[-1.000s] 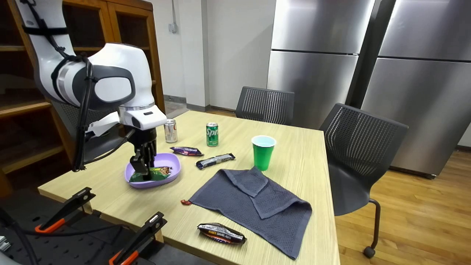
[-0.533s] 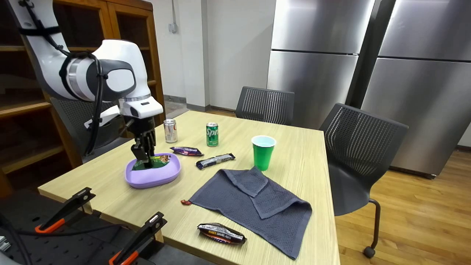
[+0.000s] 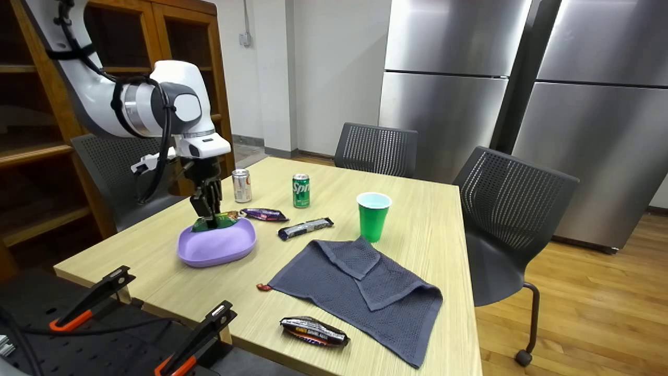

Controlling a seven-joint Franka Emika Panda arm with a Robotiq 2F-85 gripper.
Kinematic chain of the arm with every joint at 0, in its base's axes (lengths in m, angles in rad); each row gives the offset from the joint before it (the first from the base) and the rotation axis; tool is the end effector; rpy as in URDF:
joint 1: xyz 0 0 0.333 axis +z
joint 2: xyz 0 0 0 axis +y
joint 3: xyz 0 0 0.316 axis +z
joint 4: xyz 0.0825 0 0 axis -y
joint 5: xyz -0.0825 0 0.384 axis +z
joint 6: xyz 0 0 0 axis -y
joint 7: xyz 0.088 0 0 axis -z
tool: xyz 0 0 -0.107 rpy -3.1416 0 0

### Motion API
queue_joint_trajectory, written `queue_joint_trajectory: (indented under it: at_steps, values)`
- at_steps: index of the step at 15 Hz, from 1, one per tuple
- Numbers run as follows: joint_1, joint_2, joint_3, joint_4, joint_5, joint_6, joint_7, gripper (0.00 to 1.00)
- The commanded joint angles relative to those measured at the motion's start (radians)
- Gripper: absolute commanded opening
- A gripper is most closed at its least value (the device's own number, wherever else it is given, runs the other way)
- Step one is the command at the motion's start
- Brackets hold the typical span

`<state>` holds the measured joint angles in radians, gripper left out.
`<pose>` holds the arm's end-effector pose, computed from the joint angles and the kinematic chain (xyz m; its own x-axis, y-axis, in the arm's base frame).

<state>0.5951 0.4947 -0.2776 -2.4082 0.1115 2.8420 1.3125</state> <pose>0.4611 0.1315 0.1164 0.4776 -0.8739 0.0899 -0.8785 -0.4743 0.0569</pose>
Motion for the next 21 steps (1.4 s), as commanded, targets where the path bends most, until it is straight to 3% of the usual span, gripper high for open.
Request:
queue_joint_trajectory:
  at_steps: [1, 6, 14, 21]
  values:
    - [-0.025, 0.041, 0.040, 0.089, -0.050, -0.090, 0.064, 0.11]
    - [-0.043, 0.104, 0.087, 0.172, -0.071, -0.142, 0.070, 0.11]
    - [-0.064, 0.224, 0.096, 0.288, -0.102, -0.160, 0.053, 0.11]
    - [-0.066, 0.249, 0.100, 0.322, -0.099, -0.158, 0.049, 0.11]
